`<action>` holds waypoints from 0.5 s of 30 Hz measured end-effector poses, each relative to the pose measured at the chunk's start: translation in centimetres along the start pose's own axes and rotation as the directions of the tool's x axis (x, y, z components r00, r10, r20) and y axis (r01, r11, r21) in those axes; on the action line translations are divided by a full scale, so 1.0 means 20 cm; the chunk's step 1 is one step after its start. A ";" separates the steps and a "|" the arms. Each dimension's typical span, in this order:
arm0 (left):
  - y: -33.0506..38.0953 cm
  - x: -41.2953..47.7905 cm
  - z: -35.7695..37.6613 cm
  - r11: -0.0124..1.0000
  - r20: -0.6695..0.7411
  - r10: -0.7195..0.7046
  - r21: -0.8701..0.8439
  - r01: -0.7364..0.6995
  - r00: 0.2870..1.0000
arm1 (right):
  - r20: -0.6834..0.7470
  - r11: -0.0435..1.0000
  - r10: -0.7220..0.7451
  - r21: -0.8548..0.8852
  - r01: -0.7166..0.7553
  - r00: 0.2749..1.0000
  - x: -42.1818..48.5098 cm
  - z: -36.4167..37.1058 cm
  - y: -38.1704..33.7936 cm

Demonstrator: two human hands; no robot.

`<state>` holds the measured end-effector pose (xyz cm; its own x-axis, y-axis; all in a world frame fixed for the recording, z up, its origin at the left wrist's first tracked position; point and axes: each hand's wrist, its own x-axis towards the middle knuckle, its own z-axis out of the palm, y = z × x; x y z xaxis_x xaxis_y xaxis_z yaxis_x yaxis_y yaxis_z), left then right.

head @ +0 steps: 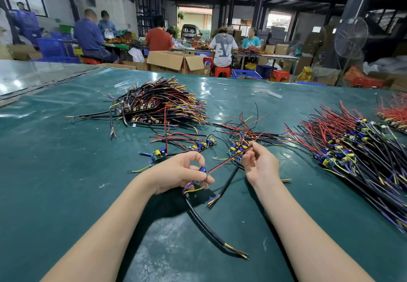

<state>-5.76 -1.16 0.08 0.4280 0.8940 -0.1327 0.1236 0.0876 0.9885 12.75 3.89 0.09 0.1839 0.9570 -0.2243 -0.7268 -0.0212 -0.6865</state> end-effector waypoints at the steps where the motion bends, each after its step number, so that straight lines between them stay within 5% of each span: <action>1: 0.00 0.00 0.00 1.000 0.000 -0.003 -0.008 0.003 1.000 | 0.020 0.998 -0.041 -0.039 0.041 0.999 0.00 0.00 0.00; 5: 0.01 0.00 -0.01 0.996 -0.015 -0.034 -0.079 0.033 0.999 | 0.167 0.801 -0.373 -0.440 0.407 0.913 0.02 -0.03 0.00; 7: 0.01 0.00 -0.01 0.996 -0.030 -0.054 -0.078 0.051 0.998 | 0.211 0.725 -0.430 -0.498 0.475 0.878 0.02 -0.04 0.00; 11: 0.01 0.01 0.01 0.998 -0.142 -0.053 0.014 0.055 0.988 | 0.232 0.742 -0.420 -0.468 0.480 0.877 0.02 -0.04 0.00; 15: 0.00 0.03 0.04 0.984 -0.283 0.099 0.173 -0.050 0.954 | 0.106 0.906 -0.286 -0.293 0.305 0.952 0.01 0.00 -0.02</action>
<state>-4.91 -1.01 0.06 0.1668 0.9860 -0.0084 0.2552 -0.0349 0.9663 13.08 4.00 0.24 0.3130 0.9481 0.0560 -0.4087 0.1877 -0.8932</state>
